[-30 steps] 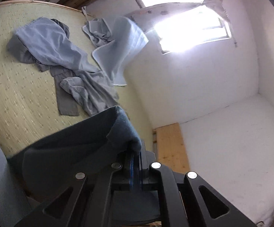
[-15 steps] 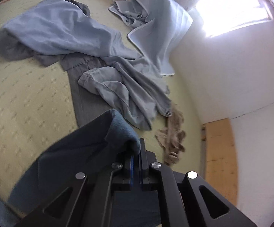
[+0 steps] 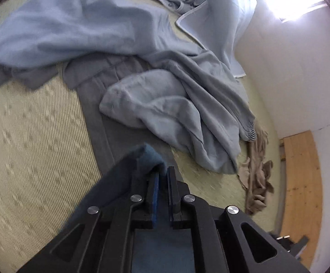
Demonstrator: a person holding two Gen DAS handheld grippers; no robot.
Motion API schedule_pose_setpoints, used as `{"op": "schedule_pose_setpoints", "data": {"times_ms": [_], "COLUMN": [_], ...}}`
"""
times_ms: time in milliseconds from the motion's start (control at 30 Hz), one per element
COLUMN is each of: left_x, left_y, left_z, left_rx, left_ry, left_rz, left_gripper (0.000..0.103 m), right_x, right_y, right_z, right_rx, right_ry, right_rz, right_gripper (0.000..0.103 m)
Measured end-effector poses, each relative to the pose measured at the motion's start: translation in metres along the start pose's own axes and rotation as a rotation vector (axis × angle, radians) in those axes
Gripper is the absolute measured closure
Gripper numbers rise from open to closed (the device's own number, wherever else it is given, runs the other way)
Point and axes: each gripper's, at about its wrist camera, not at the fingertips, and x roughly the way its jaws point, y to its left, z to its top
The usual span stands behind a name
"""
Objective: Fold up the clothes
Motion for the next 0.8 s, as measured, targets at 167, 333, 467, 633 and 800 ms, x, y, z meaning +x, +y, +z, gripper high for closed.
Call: {"op": "schedule_pose_setpoints", "data": {"times_ms": [167,333,467,633,800], "left_x": [-0.025,-0.029,-0.005,0.014,0.04], "left_y": [0.009,0.012,-0.001,-0.018,-0.024], "left_z": [-0.001,-0.032,-0.056,-0.058,-0.046], "left_rx": [0.041,0.125,0.262,0.42,0.473], "left_ry": [-0.053,-0.027,0.061,0.027,0.041], "left_rz": [-0.087,-0.155,-0.123,-0.023,0.084], "left_gripper": [0.022,0.018,0.018,0.019,0.057], "right_x": [-0.03,-0.03,-0.007,0.024,0.054], "right_y": [-0.07,-0.081,-0.075,-0.067,-0.06], "right_z": [-0.052,-0.139,-0.138,-0.129,-0.12], "right_rx": [0.484,1.02,1.048,1.047,1.045], "right_ry": [-0.118,-0.212,-0.195,-0.164,-0.133], "right_rz": [0.095,0.423,0.465,0.491,0.518], "right_gripper": [0.053,0.052,0.056,0.056,0.056]}}
